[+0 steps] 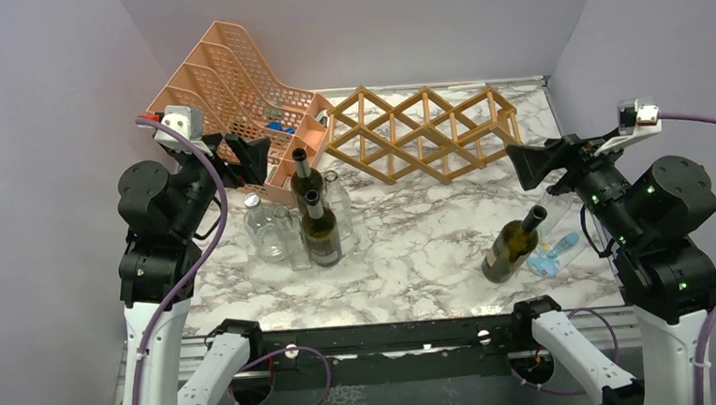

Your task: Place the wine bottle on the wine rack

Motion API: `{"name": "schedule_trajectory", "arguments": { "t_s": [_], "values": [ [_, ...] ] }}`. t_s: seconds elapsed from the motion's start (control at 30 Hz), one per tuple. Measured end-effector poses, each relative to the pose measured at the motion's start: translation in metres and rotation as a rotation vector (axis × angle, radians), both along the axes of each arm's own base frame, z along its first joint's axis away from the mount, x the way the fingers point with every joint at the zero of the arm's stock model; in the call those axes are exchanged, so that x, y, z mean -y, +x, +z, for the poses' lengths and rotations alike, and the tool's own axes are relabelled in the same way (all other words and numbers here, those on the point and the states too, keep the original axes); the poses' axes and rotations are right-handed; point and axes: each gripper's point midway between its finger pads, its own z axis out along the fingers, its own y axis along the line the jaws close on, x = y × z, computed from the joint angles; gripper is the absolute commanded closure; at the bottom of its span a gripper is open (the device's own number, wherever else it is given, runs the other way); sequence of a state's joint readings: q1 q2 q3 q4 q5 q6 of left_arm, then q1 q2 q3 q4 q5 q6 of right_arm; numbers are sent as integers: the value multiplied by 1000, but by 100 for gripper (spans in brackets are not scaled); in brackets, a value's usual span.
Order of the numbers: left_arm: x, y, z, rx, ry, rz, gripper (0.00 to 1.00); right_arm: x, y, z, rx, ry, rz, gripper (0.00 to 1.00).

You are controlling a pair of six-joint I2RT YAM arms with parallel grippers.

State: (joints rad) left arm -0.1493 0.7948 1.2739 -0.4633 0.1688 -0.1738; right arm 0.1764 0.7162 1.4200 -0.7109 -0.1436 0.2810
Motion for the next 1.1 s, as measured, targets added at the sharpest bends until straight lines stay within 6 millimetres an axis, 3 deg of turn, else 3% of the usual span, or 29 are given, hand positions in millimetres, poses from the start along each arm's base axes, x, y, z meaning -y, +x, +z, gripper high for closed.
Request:
{"name": "schedule_trajectory", "arguments": {
  "t_s": [0.27,0.8,1.1],
  "values": [
    [21,-5,1,34,-20,-126,1,3,-11,-28,-100,-20,-7,15],
    [61,-29,6,86,-46,-375,1,19,-27,-132,-344,-40,-91,21],
    [67,-33,9,97,-51,-415,1,24,-23,-134,-236,-15,-126,21]
  ]
}}
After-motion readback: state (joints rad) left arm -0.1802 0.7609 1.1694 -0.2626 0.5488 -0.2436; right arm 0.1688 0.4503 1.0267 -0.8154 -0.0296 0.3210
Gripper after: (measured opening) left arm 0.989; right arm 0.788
